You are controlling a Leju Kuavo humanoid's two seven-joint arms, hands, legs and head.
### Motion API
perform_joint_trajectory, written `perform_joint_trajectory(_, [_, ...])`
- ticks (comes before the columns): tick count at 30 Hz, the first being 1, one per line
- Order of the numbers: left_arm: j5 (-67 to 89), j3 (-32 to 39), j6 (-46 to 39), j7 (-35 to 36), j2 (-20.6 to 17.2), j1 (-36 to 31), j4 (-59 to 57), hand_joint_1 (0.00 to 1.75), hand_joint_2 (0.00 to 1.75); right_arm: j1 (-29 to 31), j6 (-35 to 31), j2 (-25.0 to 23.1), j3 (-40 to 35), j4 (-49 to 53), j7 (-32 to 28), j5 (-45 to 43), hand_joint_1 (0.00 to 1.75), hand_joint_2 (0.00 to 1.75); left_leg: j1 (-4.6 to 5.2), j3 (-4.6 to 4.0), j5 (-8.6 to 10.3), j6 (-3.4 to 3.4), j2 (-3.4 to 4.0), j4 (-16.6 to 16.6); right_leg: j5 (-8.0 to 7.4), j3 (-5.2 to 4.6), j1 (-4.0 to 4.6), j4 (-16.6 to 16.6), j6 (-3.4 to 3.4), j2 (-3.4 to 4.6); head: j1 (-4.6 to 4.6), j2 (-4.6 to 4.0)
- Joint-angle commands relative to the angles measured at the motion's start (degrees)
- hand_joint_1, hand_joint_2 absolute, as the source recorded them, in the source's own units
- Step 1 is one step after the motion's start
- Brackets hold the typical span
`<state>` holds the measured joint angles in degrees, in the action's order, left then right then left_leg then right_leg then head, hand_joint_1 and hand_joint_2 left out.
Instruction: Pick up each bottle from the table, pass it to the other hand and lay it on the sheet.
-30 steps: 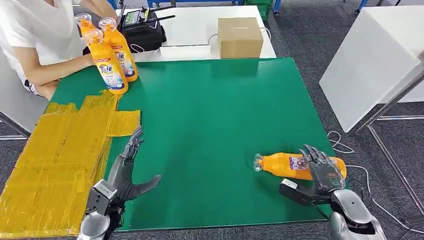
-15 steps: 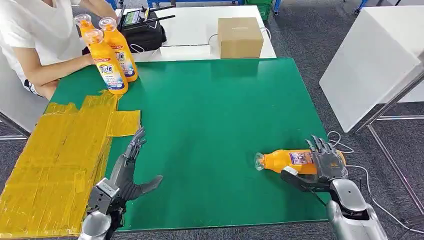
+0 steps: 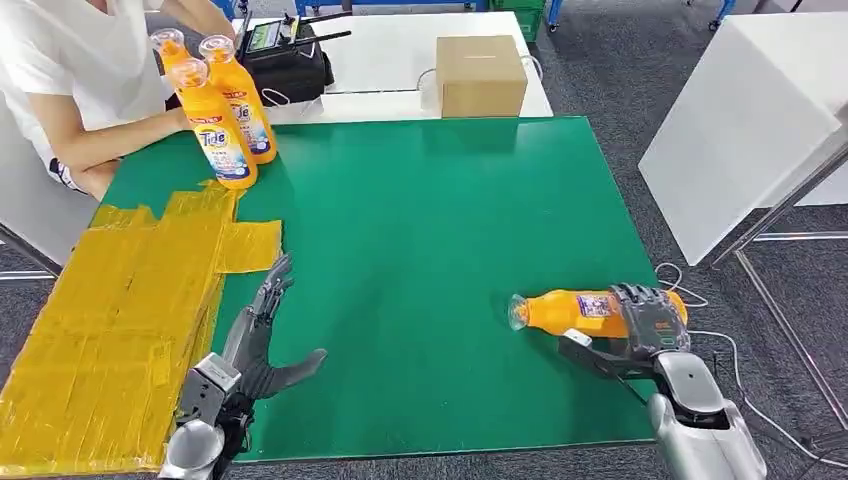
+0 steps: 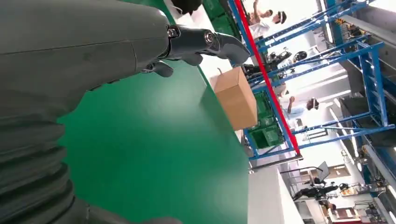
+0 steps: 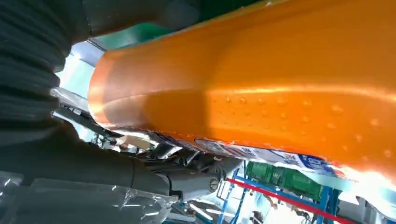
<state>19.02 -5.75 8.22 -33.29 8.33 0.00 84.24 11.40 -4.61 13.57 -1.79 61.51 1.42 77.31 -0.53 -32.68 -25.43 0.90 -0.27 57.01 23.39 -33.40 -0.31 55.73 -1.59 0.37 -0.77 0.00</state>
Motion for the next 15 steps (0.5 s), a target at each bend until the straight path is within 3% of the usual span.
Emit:
perform_joint_trajectory(1, [0.09, 1.77, 0.24, 0.37, 0.06, -2.38, -3.86, 0.0, 1.75, 3.68, 1.25, -1.2, -0.17, -8.39, -0.63, 0.13, 1.75, 1.75, -0.03, 0.21, -0.04, -0.02, 0.02, -0.07, 0.02, 0.22, 0.04, -0.1, 0.02, -0.02, 0.0, 0.0])
perform_joint_trajectory(10, [0.0, 1.97, 0.28, 0.36, -0.01, -2.66, -4.11, 0.0, 1.75, 5.83, -0.7, -2.21, -0.61, -11.18, -2.3, -0.24, 1.75, 1.75, -0.05, 0.4, -0.07, -0.03, 0.02, -0.1, 0.04, 0.44, 0.07, -0.14, 0.05, -0.05, 0.0, 0.0])
perform_joint_trajectory(13, [-0.05, 1.83, 0.51, 0.33, -0.02, -2.87, -4.03, 0.0, 1.75, 7.76, -3.76, -6.45, 0.48, -10.97, -4.97, -3.78, 1.75, 1.75, -0.04, 0.42, -0.08, -0.03, 0.16, -0.09, 0.01, 0.4, 0.05, -0.12, 0.05, 0.09, 0.0, 0.0])
perform_joint_trajectory(14, [-0.06, 1.19, 1.09, 0.4, -0.36, -3.29, -4.42, 0.0, 1.75, 7.82, -5.1, -9.35, 2.64, -9.46, -9.77, -10.1, 1.75, 1.75, -0.03, 0.28, -0.03, -0.03, 0.19, -0.07, -0.03, 0.26, 0.04, -0.08, 0.04, 0.15, 0.0, 0.0])
perform_joint_trajectory(15, [-0.07, 0.94, 1.19, 0.46, -0.39, -3.59, -4.66, 0.0, 1.75, 7.92, -5.19, -10.46, 2.4, -8.65, -9.74, -11.15, 1.75, 1.75, -0.04, 0.34, -0.06, -0.04, 0.28, -0.08, -0.04, 0.3, 0.05, -0.09, 0.05, 0.22, 0.02, 0.0])
